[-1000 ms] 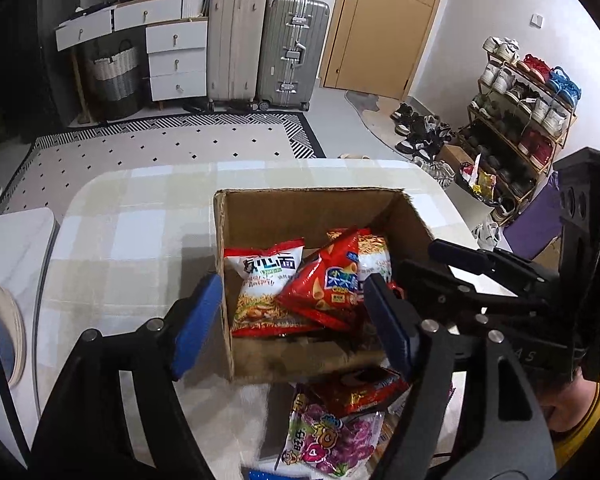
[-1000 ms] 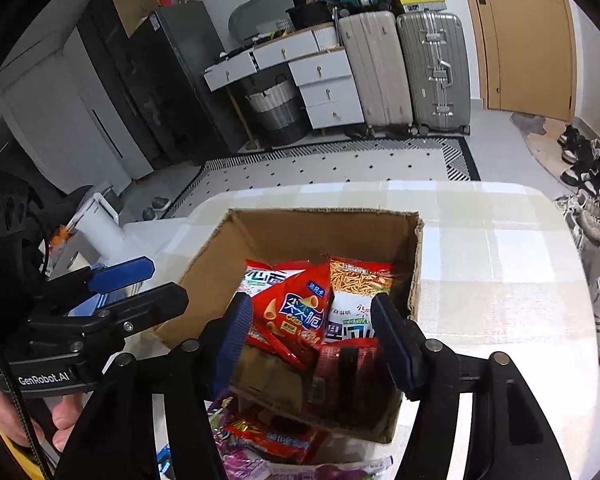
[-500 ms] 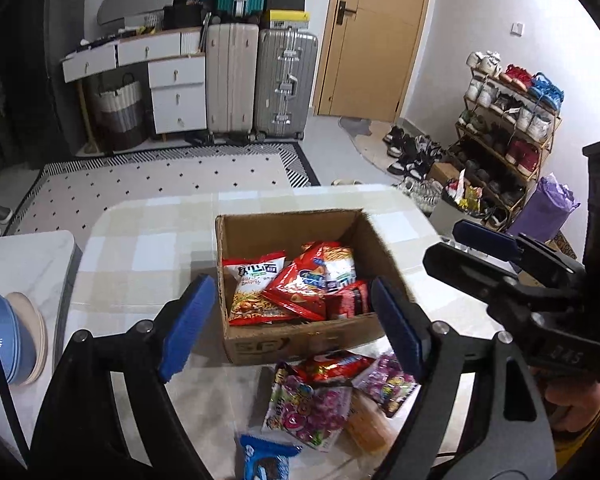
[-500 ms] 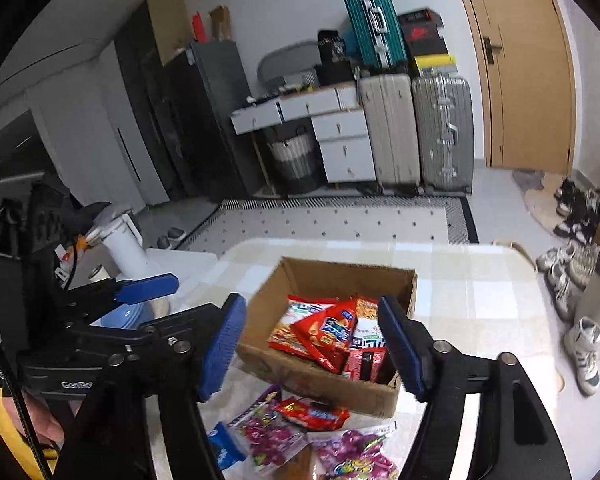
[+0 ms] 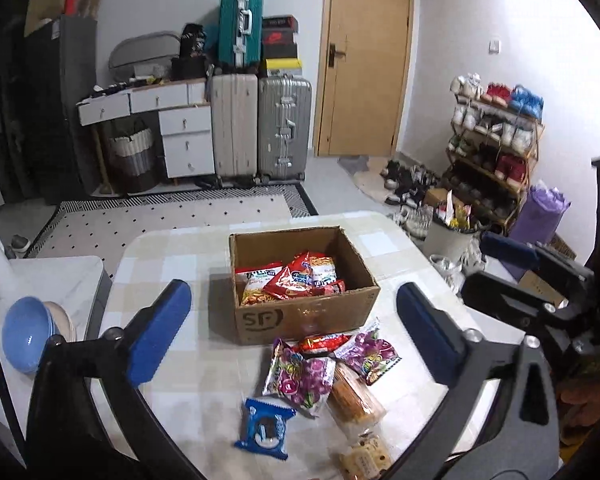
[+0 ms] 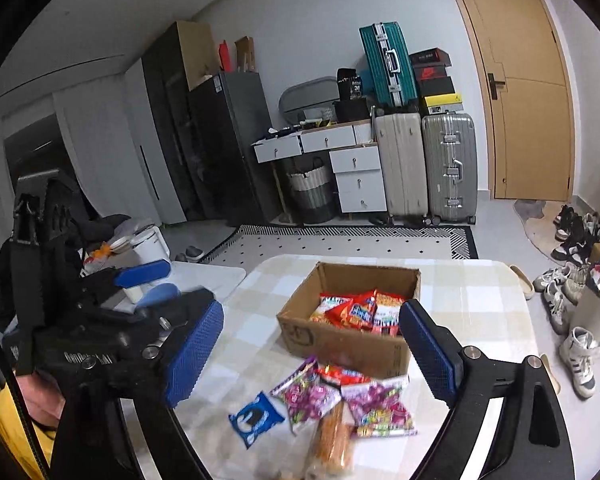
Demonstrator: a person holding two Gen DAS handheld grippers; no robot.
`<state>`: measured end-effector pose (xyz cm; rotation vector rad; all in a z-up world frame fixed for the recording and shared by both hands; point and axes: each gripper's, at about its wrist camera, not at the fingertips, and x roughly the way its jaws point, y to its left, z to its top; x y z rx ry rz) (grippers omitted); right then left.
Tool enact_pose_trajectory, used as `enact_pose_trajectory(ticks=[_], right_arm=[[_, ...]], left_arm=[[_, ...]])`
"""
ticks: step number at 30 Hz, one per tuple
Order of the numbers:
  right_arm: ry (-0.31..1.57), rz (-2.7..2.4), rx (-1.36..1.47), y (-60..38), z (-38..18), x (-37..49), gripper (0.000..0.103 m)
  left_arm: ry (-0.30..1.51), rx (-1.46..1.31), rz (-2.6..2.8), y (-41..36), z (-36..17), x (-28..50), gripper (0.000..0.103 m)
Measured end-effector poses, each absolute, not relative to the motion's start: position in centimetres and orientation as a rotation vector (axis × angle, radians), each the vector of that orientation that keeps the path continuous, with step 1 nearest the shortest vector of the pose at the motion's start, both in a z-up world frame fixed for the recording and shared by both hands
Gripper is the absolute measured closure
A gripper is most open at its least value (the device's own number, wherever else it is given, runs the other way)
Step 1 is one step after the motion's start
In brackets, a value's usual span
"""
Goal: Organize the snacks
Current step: 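Withdraw both grippers from the box, then lower both open grippers toward the snacks left on the table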
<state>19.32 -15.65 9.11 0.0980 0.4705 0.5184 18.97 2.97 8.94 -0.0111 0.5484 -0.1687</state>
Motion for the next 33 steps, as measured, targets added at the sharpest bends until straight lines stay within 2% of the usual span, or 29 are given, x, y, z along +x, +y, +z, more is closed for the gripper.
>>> enact_pose_trajectory(ticks=[9,18,28,33], right_arm=[[0.37,0.49,0.104,-17.3,6.0,10.8,0.004],[0.399,0.483,0.074,-15.7,-0.1,6.9,0.002],[0.678,0.452,0.094,-13.0,-8.9,9.3,0.002],[0.784,0.438,0.083,-11.7,-11.6,11.5,0.002]], left_arm=[[0.458,-0.036,-0.132,5.0,7.7,9.5,0.001],[0.515,-0.114,-0.082,6.9,1.1,4.8,0.001],[0.648,-0.141,-0.005,8.7,-7.8,7.0,0.001],[0.681,-0.172,-0.006,9.2,-10.2,8.2,0.001]])
